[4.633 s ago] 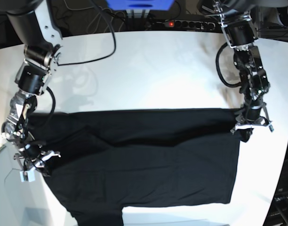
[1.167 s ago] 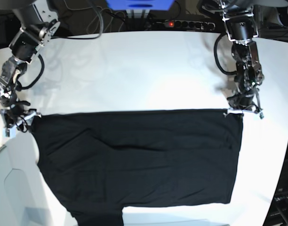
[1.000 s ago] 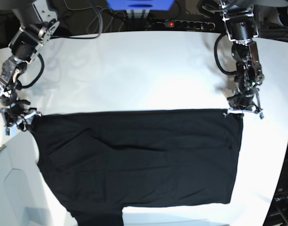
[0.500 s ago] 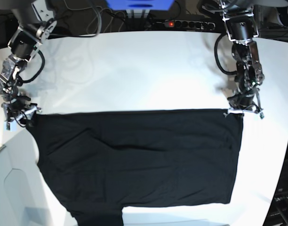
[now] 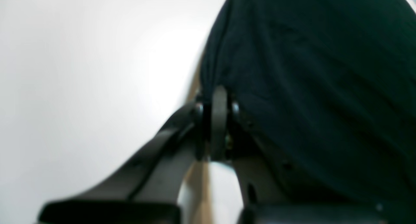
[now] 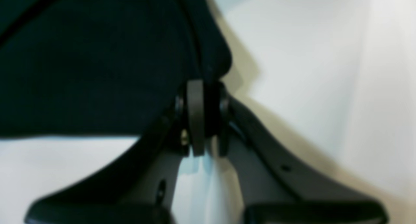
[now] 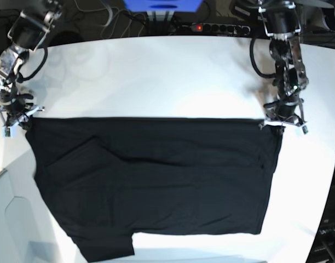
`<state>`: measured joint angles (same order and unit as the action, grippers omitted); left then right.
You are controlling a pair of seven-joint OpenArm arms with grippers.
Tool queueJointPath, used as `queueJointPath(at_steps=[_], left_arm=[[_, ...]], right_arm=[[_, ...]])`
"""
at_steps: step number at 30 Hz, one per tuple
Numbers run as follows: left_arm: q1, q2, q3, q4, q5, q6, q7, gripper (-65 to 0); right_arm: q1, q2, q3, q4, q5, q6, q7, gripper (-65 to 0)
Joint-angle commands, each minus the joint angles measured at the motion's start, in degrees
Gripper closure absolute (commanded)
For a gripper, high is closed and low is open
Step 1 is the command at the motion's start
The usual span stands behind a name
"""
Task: Fold the T-shirt properly
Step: 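Lift and drag the shirt toward the arms' bases with both grippers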
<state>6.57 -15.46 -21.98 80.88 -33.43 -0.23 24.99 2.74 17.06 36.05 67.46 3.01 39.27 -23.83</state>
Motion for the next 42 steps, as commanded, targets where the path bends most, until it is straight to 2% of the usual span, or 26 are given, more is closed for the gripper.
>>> queueJointPath(at_steps=[1, 13, 15, 19, 23, 26, 29, 32, 37, 42], left_arm=[[0.9, -0.8, -1.5, 2.2, -0.4, 0.0, -1.6, -0.1], [15.2, -0.4, -6.2, 15.0, -0.5, 0.0, -1.6, -0.1], [16.9, -0.3, -6.9, 15.9, -0.5, -0.1, -1.6, -0.1], [21.1, 1.9, -9.5, 18.8, -0.5, -0.1, -1.6, -0.1], [24.9, 3.8, -12.0, 23.2, -0.5, -0.1, -1.6, -0.1], [26.4, 4.0, -13.1, 26.0, -0.5, -0.1, -1.6, -0.1], [26.1, 3.9, -13.6, 27.3, -0.5, -0.1, -1.6, -0.1], [22.5, 3.5, -13.8, 27.2, -0.5, -0.1, -1.5, -0.1], [16.8, 2.2, -13.8, 26.8, 0.0, -0.1, -1.5, -0.1], [11.6, 1.5, -13.8, 26.6, 0.1, 0.0, -1.4, -0.1]], right_arm=[[-0.3, 0.7, 0.2, 2.8, 0.7, 0.7, 0.8, 0.0], [-14.0, 0.2, 1.1, 19.5, 0.9, 0.7, 0.8, 0.0], [-15.9, -1.0, 2.7, 21.4, 2.3, 0.7, 0.8, 0.0], [-19.3, -1.4, 4.8, 24.5, 5.4, 0.7, 0.8, 0.0], [-21.6, -1.4, 5.0, 28.2, 5.4, 0.7, 0.8, 0.0], [-22.6, -1.5, 5.0, 32.4, 5.5, 0.7, 0.8, 0.0], [-21.7, -2.3, 5.0, 36.3, 5.4, 0.7, 0.8, 0.0], [-18.4, -2.5, 4.7, 39.1, 5.4, 0.7, -0.6, 0.0], [-7.2, -2.1, 4.6, 39.2, 5.1, 0.7, -9.4, 0.0], [2.0, 0.1, 2.7, 37.7, 5.0, 0.7, -16.1, 0.0]])
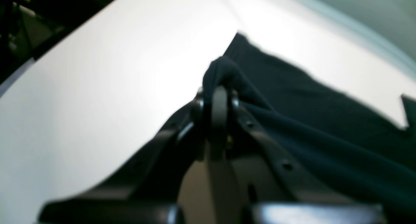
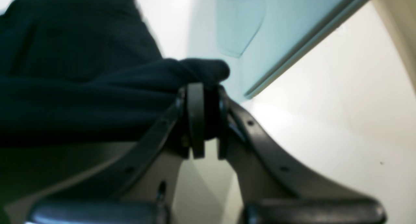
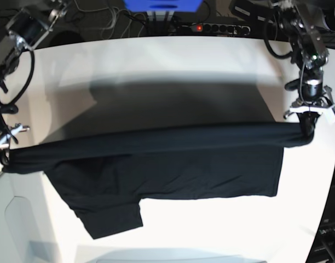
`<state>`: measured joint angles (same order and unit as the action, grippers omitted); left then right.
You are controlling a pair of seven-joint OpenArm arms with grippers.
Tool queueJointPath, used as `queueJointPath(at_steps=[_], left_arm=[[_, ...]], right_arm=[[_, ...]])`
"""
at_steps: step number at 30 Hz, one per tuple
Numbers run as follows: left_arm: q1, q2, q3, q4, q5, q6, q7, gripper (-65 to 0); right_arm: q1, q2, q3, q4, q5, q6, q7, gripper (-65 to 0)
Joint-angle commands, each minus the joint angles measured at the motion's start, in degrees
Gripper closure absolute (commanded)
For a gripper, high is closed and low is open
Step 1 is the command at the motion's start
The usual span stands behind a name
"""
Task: Fold the T-shirt properly
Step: 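Lift and drag the shirt toward the arms' bases with both grippers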
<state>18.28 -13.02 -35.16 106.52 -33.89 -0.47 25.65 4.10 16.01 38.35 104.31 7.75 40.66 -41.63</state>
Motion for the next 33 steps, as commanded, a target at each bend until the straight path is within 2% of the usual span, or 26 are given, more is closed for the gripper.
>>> queueJointPath(at_steps=[1, 4, 15, 19, 24, 30, 33], left_arm=[[-0.4, -0.9, -0.6, 1.0, 0.5, 0.3, -2.0, -0.1], [-0.3, -0.7, -0.6, 1.0, 0.1, 0.3, -2.0, -0.1], [8.9, 1.0, -0.6, -0.4, 0.1, 0.2, -2.1, -0.1], [11.6, 1.1, -0.5, -2.3, 0.1, 0.2, -2.1, -0.1], [13.8, 1.2, -0.3, -4.6, 0.1, 0.2, -2.1, -0.1], [17.7, 1.2, -0.2, -4.5, 0.1, 0.2, -2.1, -0.1], [20.1, 2.5, -0.5, -4.2, 0.1, 0.2, -2.1, -0.1]], right_arm=[[1.0, 1.7, 0.3, 0.9, 0.3, -0.7, 0.6, 0.0], [0.3, 1.9, 0.4, 0.9, 0.3, -0.7, -0.1, 0.0], [-14.4, 0.5, 2.0, 0.9, 0.4, -0.7, 0.3, 0.0], [-18.7, -2.5, 4.2, 0.9, 0.5, -0.7, 0.3, 0.0], [-24.4, -4.4, 4.3, 0.7, 0.5, -0.7, 0.3, 0.0], [-28.0, -5.1, 4.0, 0.3, 0.4, -0.7, 0.3, 0.0], [-28.2, -4.9, 4.0, 0.3, 0.3, -0.7, 0.3, 0.0]])
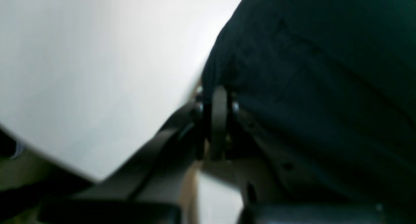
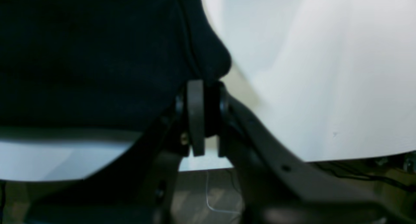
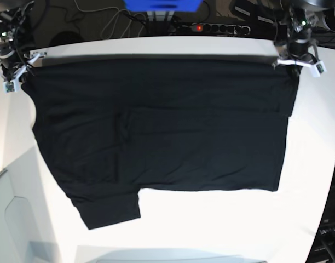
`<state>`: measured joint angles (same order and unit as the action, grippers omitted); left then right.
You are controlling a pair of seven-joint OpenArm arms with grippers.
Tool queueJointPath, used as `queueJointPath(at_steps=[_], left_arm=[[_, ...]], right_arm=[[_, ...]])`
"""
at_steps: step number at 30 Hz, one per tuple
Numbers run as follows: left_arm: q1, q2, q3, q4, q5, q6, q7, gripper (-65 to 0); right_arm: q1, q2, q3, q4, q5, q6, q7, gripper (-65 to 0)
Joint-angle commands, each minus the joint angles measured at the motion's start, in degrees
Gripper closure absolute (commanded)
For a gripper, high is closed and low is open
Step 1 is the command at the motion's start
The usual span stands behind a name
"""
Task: Fold the T-shirt properly
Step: 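Lift and drag the shirt toward the arms' bases with both grippers, then move both grippers down the shirt sides and grasp its middle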
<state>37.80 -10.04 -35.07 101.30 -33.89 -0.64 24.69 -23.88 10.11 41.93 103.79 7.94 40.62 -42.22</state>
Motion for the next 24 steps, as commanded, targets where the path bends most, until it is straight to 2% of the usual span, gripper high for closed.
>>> queueJointPath(at_steps=[1, 7, 20, 21, 24], left_arm=[[1.4, -0.2, -0.6, 1.1, 0.1, 0.3, -1.2, -0.1], [5.1, 1.4, -0.4, 1.0, 0.1, 0.3, -1.3, -0.1], [5.3, 0.8, -0.3, 0.5, 0.5, 0.3, -1.2, -0.4], [5.3, 0.8, -0.5, 0.5, 0.5, 0.3, -1.2, -0.5], [5.3, 0.8, -0.6, 0.5, 0.5, 0.3, -1.1, -2.3]], right_arm=[[-0.9, 1.1, 0.7, 0.9, 0.1, -0.6, 0.9, 0.0], [-2.6, 1.4, 0.7, 0.9, 0.1, -0.6, 0.9, 0.0], [-4.5, 1.2, 0.3, 0.9, 0.1, -0.6, 0.9, 0.0], [-4.5, 1.2, 0.3, 0.9, 0.1, -0.6, 0.9, -1.4], [-4.6, 1.1, 0.3, 0.9, 0.1, -0.6, 0.9, -10.9]])
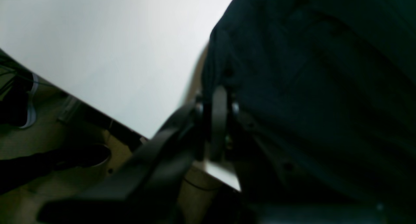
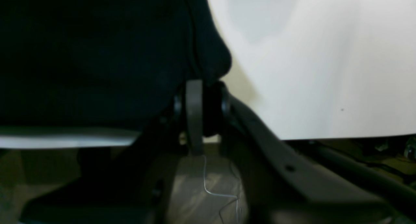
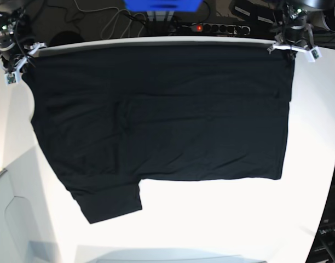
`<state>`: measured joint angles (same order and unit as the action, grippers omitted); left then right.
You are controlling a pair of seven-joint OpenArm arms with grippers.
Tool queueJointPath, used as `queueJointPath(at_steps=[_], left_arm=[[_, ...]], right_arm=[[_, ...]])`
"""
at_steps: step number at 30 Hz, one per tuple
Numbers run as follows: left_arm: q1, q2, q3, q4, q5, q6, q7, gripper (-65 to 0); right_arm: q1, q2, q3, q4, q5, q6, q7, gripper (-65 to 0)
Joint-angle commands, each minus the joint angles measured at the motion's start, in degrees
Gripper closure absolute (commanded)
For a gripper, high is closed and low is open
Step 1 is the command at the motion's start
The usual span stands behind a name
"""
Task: Fold the T-shirt properly
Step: 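Move both grippers down the shirt sides and grasp its middle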
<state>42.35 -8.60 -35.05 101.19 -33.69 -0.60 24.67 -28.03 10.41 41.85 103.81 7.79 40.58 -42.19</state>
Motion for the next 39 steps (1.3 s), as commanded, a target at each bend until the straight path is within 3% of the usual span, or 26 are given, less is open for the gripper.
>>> queueJointPath(at_steps=[1, 3, 7, 10, 15, 21, 28, 33, 37, 39], left_arm=[[0.8, -0.7, -0.7, 0.7, 0.3, 0.3, -0.4, -4.8], [0.5, -0.7, -1.0, 1.2, 0.1, 0.3, 3.2, -13.4], [-0.5, 0.7, -5.4, 2.5, -0.1, 0.3, 6.9, -33.6], [-1.0, 2.5, -8.6, 4.6, 0.1, 0.3, 7.0, -39.7], [-1.7, 2.7, -10.9, 8.0, -0.1, 0.3, 6.8, -40.8], [-8.2, 2.5, -11.0, 8.4, 0.3, 0.4, 7.0, -40.8], [-20.2, 2.2, -10.4, 8.3, 0.3, 0.3, 7.1, -40.9], [-28.8, 2.1, -9.4, 7.0, 0.4, 0.3, 7.2, -40.9], [-34.8, -2.0, -3.8, 1.3, 2.7, 0.3, 7.1, -40.9], [-38.3, -3.6, -0.6, -2.2, 5.5, 0.3, 6.8, -40.9]], right_arm=[[-0.5, 0.8, 0.4, 0.8, 0.3, -0.6, 0.8, -14.4], [-0.5, 0.8, 0.7, 0.8, 0.3, -0.6, 0.8, -19.0], [-0.4, 0.7, 1.0, 1.6, 0.3, -0.6, 0.8, -20.3], [0.2, 0.5, 3.0, 2.3, 0.3, -0.6, 0.8, -20.3], [4.1, -0.3, 5.6, 2.5, 0.3, -0.6, 0.8, -20.3], [13.1, -0.3, 5.0, 2.1, 0.3, -0.6, 0.3, -21.4], [27.8, 0.7, -5.1, -3.9, 0.3, -0.6, 0.2, -30.4], [38.9, 1.8, -11.8, -13.4, -0.6, -0.6, 0.6, -31.2], [49.4, 1.8, -16.7, -25.7, -5.6, -2.6, 1.1, -31.4], [54.2, 1.8, -17.9, -33.3, -7.4, -3.6, 4.0, -31.4]])
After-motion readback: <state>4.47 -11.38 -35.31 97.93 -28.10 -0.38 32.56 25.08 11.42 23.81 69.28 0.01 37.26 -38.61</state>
